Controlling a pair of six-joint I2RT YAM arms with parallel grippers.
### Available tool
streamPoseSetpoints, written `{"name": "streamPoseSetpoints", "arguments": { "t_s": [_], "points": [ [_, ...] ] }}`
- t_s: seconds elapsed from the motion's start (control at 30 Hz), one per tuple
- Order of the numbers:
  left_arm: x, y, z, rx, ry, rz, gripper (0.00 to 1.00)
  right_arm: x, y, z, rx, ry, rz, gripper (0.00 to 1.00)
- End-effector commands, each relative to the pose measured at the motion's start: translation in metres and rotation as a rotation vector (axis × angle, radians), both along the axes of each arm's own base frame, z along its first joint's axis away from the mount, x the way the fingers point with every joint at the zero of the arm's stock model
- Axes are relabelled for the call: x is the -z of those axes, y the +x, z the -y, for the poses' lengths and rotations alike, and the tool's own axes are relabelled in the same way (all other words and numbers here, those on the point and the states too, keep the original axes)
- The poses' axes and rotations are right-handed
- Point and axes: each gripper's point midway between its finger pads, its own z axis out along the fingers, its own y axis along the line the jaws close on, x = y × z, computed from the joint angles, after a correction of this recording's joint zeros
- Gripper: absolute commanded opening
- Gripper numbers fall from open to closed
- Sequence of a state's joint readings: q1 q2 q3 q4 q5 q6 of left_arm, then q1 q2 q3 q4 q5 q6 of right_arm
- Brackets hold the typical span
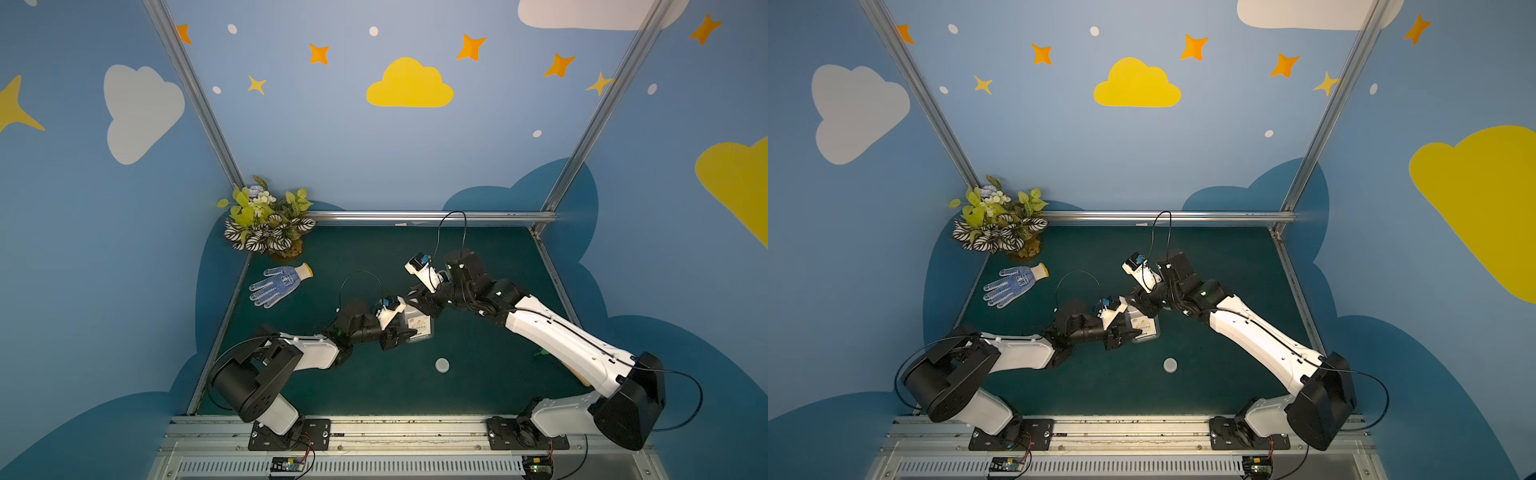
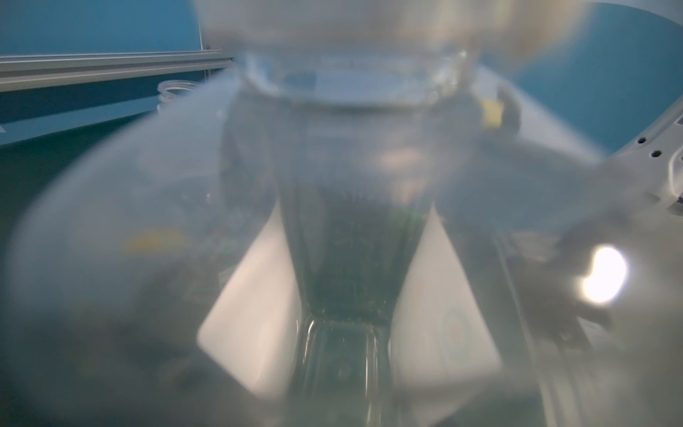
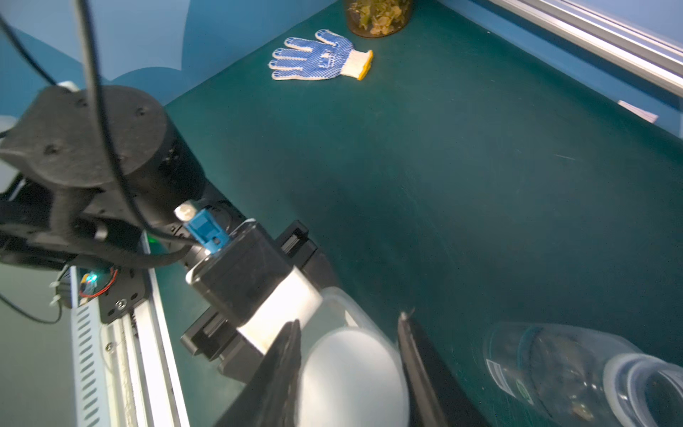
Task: Screw on the bottle caps
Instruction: Screw the bottle cap onto the plastic bottle.
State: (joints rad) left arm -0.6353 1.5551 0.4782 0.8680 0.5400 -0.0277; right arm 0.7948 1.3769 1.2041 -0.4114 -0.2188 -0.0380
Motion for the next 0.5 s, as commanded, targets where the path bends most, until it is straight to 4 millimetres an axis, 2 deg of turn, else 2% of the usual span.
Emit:
{"name": "streamPoseSetpoints", "arguments": {
  "t_s": [0.0, 0.17, 0.4, 0.47],
  "points": [
    [-0.037, 0.016, -0.001, -0.079, -0.059, 0.157, 0.02, 0.028, 0.008, 0.004, 0.155, -0.083, -0.031, 0.00],
    [-0.043, 0.024, -0.006, -0.157, -0.057, 0.214, 0.02, 0.034, 0.015, 0.005, 0.318, -0.149, 0.004, 0.00],
    [-0.048, 0.027, -0.004, -0.207, -0.049, 0.264, 0.02, 0.031, 0.023, 0.011, 0.552, -0.186, 0.056, 0.00],
    [-0.050, 0.034, -0.007, -0.251, -0.044, 0.272, 0.02, 0.032, 0.024, 0.014, 0.613, -0.189, 0.054, 0.00]
  ]
}}
